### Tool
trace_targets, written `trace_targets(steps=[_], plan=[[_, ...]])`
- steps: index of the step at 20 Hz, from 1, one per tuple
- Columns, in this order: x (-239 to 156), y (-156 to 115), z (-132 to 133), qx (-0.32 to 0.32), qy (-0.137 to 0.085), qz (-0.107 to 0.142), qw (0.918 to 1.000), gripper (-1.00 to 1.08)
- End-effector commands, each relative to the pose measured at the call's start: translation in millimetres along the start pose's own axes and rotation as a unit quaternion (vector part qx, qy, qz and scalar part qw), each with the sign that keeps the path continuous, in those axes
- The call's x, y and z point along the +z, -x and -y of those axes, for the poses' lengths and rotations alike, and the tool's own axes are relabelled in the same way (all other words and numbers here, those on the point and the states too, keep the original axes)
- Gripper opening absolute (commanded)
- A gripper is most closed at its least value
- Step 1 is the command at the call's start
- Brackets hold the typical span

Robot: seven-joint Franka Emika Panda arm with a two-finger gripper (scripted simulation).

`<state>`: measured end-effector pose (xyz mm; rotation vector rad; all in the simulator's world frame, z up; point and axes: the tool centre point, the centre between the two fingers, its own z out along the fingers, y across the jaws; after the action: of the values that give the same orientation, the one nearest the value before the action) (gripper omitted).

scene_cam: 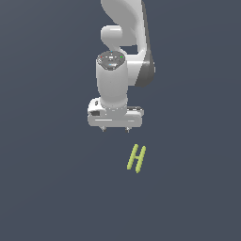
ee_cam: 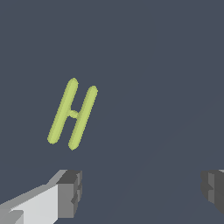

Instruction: Pick up the object and move it to a goal position.

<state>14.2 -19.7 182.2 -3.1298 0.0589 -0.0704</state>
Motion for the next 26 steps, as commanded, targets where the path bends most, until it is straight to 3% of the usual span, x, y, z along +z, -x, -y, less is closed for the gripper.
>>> trace_targets(steps=[1, 11, 26], plan=[[0.0, 0.0, 0.0, 0.0, 0.0, 0.0, 1.0, 1.0], [5.1, 0.8, 22.8, 0.001, -0.015, 0.01, 0.9998, 1.0], [33.2, -15.3, 41.7, 0.046, -0.011, 0.014, 0.9988, 1.0]])
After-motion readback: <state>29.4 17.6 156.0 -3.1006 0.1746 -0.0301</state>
